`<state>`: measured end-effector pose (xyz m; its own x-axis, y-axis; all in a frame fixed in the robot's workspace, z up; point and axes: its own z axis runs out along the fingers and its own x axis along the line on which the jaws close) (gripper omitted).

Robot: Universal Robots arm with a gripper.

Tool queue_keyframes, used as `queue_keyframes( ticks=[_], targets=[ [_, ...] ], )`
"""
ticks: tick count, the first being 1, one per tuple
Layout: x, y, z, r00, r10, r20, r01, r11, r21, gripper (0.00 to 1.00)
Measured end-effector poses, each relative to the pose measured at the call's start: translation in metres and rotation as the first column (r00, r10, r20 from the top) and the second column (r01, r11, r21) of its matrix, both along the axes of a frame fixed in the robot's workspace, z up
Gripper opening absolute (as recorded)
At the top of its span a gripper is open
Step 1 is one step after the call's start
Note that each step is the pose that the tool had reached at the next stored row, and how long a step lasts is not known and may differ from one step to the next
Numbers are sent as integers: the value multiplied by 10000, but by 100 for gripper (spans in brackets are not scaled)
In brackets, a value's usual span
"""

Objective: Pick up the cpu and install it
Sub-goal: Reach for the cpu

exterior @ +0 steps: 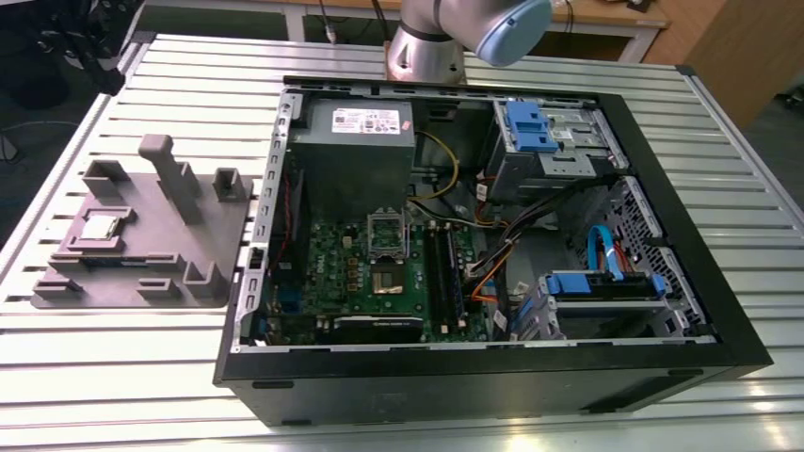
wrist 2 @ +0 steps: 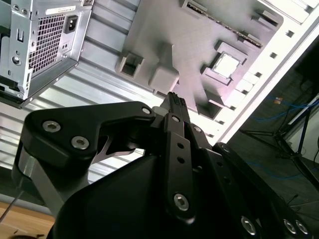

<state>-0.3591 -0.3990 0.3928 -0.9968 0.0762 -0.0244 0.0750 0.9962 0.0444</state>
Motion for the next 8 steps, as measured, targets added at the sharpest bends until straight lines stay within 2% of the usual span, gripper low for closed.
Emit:
queue_keyframes(
  ticks=[8],
  targets=[
    [-80,0,-1,10000,-1,1,1,10000,0,10]
  ],
)
